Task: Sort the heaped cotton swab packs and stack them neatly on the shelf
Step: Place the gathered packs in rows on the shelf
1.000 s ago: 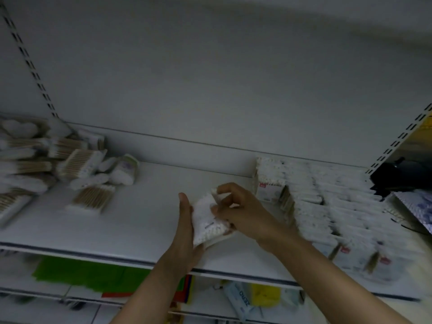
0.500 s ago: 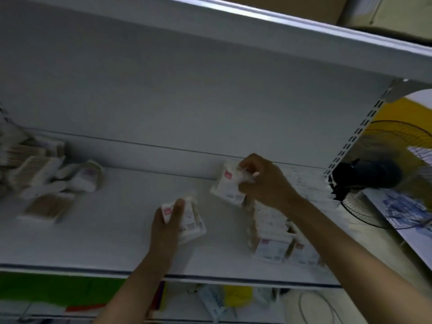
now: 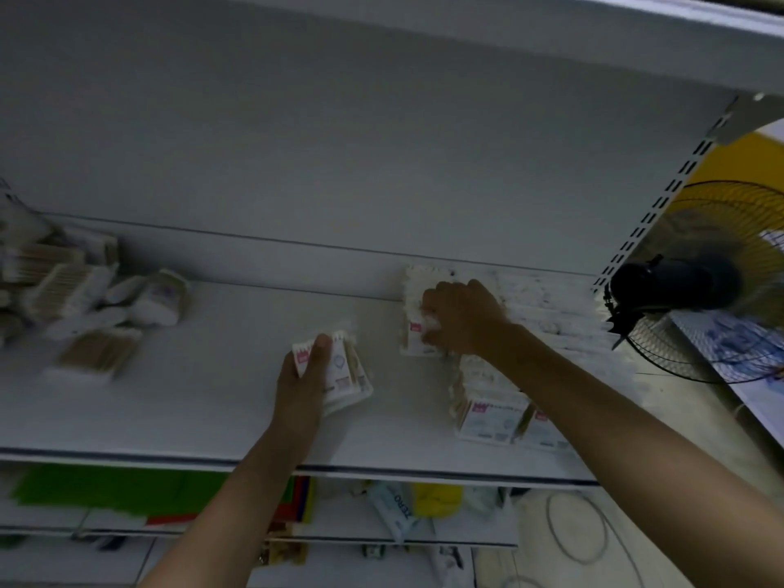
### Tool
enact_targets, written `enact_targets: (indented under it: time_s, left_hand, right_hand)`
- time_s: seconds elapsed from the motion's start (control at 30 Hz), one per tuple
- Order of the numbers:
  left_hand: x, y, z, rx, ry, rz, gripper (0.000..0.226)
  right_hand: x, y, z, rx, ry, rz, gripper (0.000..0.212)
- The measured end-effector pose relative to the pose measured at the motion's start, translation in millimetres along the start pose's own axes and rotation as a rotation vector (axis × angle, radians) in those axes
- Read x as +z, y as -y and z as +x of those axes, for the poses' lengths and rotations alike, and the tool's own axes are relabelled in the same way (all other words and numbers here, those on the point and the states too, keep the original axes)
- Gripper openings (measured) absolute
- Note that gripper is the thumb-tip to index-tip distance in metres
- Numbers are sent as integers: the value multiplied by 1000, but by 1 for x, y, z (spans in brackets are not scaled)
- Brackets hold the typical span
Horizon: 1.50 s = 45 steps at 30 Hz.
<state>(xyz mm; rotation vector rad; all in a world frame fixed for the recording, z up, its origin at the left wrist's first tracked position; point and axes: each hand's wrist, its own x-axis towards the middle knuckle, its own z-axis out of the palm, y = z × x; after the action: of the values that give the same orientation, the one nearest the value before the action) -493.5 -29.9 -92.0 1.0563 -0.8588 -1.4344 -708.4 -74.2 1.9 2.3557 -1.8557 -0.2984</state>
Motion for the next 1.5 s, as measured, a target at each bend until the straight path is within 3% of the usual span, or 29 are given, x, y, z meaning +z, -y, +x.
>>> enact_targets:
  time_s: [0.17, 0.33, 0.43, 0.53, 0.67, 0.77, 0.87, 1.0, 1.1, 1.17, 1.27, 1.37, 1.5]
  left_hand:
    - [-1, 3, 1, 8, 51, -13, 78]
    - [-2, 2, 2, 6, 76, -52, 65]
    - [-2, 1, 4, 5, 101, -55, 66]
    - [-1, -3, 1, -8, 97, -68, 66]
    - [1, -5, 1, -76, 71, 13, 26]
    - [-2, -8, 1, -192, 100, -119, 43]
    - [-9, -9, 2, -252, 104, -317, 66]
    - [-8, -5, 0, -251, 121, -313, 47]
    - [-8, -6, -2, -183, 113, -221, 21]
    - [-6, -9, -3, -137, 120, -91, 20]
    - [-5, -5, -3, -129, 79, 8, 14]
    - [-6, 1, 0, -157, 59, -5, 23]
    - [-7, 5, 3, -147, 62, -8, 37]
  right_hand:
    - [4, 1, 0, 38, -118, 24, 24]
    - [8, 7, 2, 64, -115, -48, 34]
    - [0, 15, -10, 65, -230, -17, 38]
    - [-5, 38, -32, 94, -333, 351, 36]
    - [-5, 85, -49, 71, -119, 872, 51]
    - [-2, 101, -43, 45, -74, 943, 52]
    - [-5, 98, -34, 148, -41, 1209, 40]
    - [-14, 83, -34, 263, -108, 1438, 42]
    - [-22, 55, -39, 264, -205, 1208, 47]
    - [-25, 36, -42, 308, -226, 972, 39]
    - [-23, 15, -44, 309, -224, 826, 30]
    - [-15, 1, -43, 252, -152, 659, 30]
    - [-12, -1, -35, 182, -82, 252, 39]
